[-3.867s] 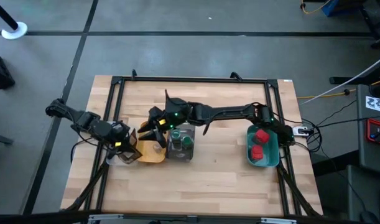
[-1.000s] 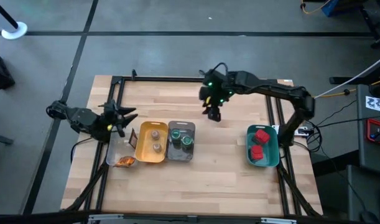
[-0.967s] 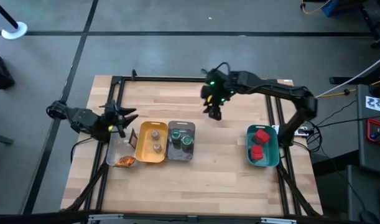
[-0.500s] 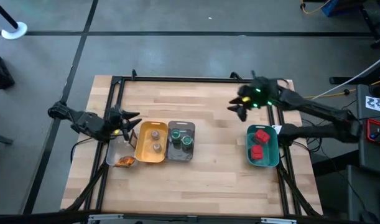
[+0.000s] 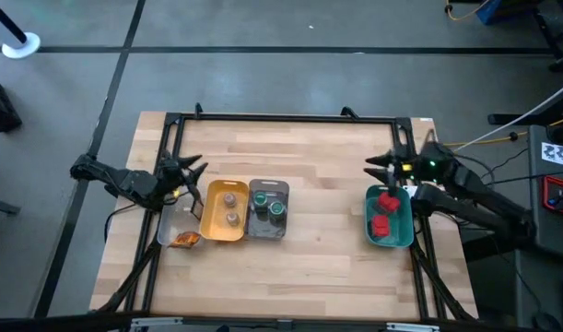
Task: Sort spices by type
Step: Return to Home Position
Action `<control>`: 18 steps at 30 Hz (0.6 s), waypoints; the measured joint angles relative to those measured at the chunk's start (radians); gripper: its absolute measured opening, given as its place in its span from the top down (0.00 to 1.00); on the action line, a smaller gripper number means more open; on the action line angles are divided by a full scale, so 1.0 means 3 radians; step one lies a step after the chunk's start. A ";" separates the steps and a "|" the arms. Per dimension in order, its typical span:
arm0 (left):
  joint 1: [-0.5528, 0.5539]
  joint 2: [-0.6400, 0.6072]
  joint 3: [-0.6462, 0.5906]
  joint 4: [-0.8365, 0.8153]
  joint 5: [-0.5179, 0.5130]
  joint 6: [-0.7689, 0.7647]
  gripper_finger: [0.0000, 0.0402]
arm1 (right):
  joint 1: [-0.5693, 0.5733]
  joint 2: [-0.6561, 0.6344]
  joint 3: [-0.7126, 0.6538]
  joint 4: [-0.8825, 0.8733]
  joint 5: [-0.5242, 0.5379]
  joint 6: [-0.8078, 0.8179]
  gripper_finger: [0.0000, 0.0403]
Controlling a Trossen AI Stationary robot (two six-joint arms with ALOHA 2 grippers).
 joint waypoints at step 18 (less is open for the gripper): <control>0.0391 0.0005 -0.0001 -0.0139 -0.0341 -0.0696 0.63 | 0.0001 -0.1025 -0.0797 0.0383 0.0186 0.0361 0.55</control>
